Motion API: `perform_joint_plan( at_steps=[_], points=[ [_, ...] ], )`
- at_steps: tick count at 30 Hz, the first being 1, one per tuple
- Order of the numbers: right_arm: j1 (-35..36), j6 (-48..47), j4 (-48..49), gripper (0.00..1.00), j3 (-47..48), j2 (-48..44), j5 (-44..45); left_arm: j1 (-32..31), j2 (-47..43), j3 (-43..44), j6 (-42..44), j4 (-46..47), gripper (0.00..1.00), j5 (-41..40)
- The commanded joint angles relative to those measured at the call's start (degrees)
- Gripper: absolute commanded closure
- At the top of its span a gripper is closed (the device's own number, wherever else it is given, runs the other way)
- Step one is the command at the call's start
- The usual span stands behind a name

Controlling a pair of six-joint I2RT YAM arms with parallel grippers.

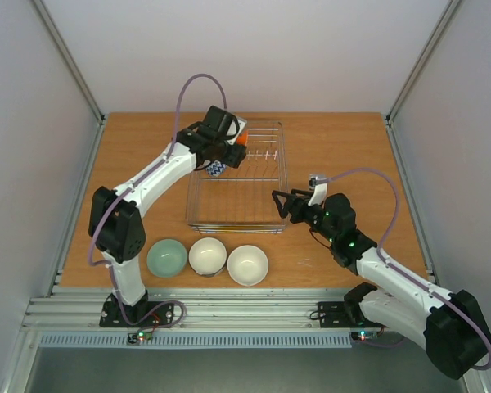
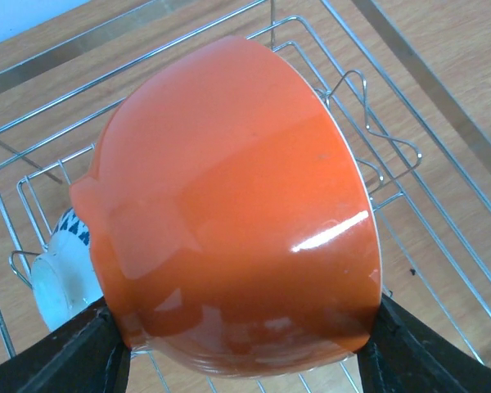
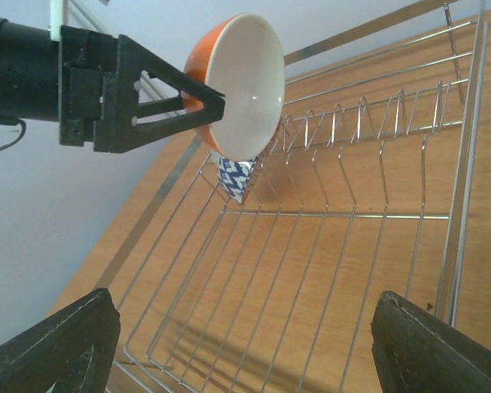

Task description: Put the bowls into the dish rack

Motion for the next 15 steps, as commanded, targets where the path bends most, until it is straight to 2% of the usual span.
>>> perform_joint_plan(
  at_steps=[1,15],
  points=[
    [1.1,-0.5,-1.1,0.16,-0.9,-1.7,1.9,-1.0,1.3,2.6,2.2,1.6,1.0,-4.2],
    [2.5,-0.6,-2.2,0.17,-1.2,-4.3,1.4,-2.1,5.8,5.2,3.4,0.1,1.0,-6.7]
  ],
)
